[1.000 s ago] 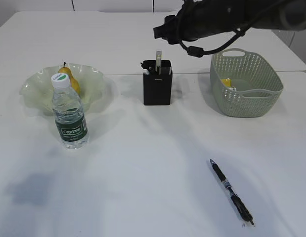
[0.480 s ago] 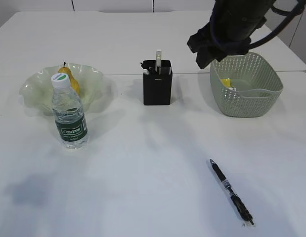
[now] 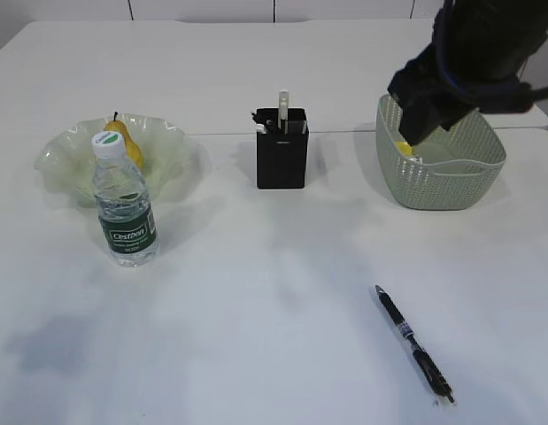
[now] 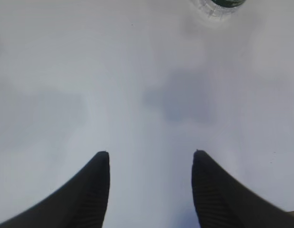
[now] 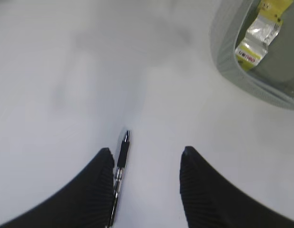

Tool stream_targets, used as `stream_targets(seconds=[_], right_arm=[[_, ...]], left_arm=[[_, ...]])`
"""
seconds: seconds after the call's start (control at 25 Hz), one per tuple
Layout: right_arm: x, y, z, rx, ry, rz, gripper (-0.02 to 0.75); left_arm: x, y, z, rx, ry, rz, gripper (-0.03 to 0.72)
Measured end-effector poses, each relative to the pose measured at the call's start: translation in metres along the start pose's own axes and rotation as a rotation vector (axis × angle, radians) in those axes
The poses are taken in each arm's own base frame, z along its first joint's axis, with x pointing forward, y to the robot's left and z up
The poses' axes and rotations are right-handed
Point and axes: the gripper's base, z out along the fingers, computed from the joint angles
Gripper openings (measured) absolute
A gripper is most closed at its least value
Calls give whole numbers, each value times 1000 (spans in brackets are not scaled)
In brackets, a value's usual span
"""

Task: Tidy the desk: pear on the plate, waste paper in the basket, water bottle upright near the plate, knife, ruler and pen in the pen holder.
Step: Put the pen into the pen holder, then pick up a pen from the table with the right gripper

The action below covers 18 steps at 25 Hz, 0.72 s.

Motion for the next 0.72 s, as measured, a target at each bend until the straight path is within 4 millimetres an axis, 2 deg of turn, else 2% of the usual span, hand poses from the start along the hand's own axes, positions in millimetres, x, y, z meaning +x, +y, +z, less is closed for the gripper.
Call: stream_targets(seconds=[0.28,0.56,0.72], right_arm=[[44,5,28,0,190,-18,344],[79,10,58,-21,334,-25,344],[96,16,74,-56,362,-9,344]], left_arm=[[0,0,0,0,0,0,386],[0,0,0,-1,0,-1,383],[0,0,0,-1,0,-1,382]])
